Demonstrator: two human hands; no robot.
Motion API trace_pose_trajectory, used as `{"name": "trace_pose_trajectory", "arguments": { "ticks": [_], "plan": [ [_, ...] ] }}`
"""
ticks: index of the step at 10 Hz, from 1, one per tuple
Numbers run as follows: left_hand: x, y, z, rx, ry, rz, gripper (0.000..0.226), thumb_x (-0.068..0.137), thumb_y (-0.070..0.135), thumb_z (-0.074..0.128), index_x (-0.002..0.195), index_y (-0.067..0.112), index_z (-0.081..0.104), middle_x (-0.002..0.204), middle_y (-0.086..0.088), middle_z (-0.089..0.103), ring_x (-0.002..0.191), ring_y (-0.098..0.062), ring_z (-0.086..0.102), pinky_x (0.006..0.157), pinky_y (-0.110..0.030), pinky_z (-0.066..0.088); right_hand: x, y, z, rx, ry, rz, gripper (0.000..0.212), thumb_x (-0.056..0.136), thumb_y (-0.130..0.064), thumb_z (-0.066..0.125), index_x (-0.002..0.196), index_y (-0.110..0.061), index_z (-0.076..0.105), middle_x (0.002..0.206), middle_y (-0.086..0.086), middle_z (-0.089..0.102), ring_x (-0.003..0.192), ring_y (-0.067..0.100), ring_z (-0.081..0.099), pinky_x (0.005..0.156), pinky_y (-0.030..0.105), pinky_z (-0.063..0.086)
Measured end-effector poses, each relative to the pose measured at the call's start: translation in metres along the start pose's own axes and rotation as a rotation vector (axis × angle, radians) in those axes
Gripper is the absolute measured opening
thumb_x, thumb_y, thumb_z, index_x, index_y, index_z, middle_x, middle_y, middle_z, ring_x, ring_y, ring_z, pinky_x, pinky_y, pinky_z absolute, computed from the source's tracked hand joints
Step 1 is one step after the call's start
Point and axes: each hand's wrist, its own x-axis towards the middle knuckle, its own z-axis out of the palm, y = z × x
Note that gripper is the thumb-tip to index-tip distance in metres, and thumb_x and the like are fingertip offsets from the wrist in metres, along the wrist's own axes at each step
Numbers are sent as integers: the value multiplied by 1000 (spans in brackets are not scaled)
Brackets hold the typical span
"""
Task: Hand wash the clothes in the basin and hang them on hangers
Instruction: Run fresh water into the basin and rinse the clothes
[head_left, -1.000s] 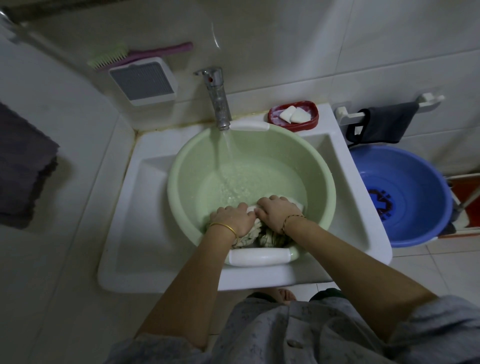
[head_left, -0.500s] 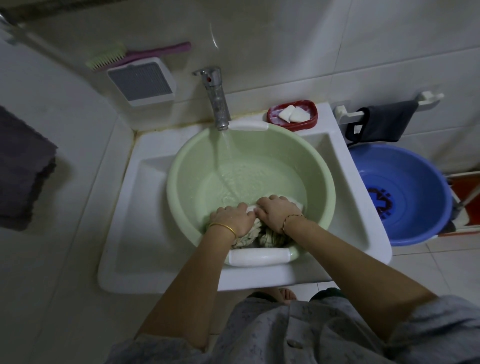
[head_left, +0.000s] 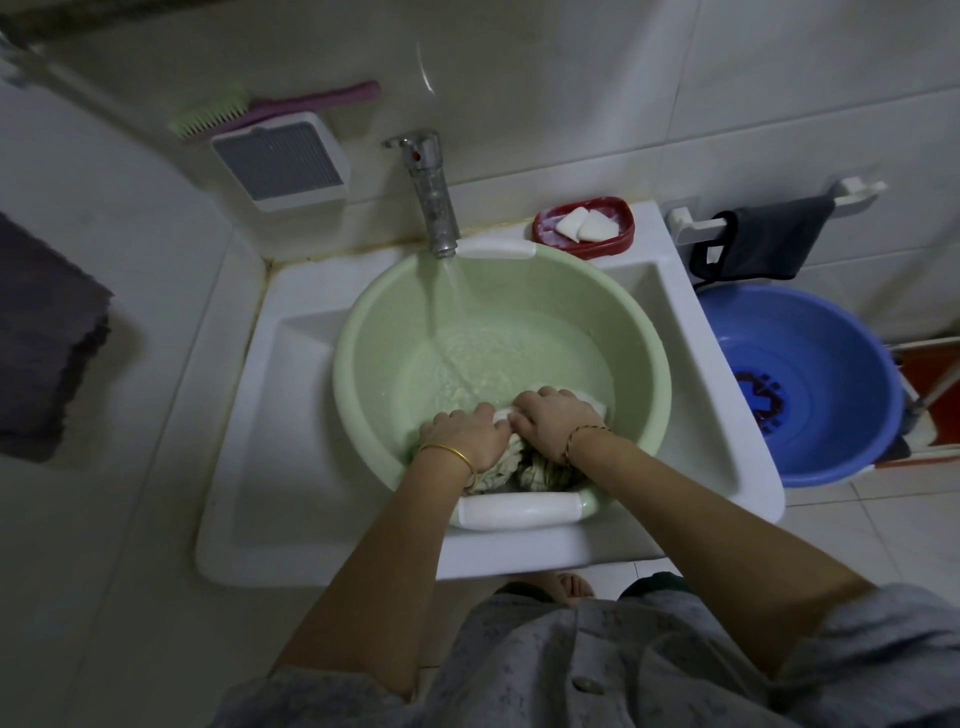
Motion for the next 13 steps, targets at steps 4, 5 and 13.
{"name": "trace_pose_trajectory", "arguments": {
  "ticks": [4,5,13],
  "plan": [
    [0,-1,0,1,1,5,51,99,49,19,139,22,36,138,-18,45,126,-35,41,100,-41,31,0,-1,-1,-6,-1,-2,43,100,-41,32,129,-14,49,128,14,51,119,32,45,96,40,38],
    [0,-1,0,-1,1,5,51,99,48,19,139,22,36,138,-18,45,126,-35,41,100,-41,31,0,-1,-1,-9,0,-1,44,100,-41,32,129,-15,49,128,14,50,120,32,45,96,40,38],
    [1,-1,1,-4,3,8,50,99,48,20,139,22,36,137,-17,46,125,-35,41,100,-41,31,0,-2,-1,-25,3,7,44,100,-41,32,129,-14,49,128,14,50,119,33,45,95,41,39]
  ]
}}
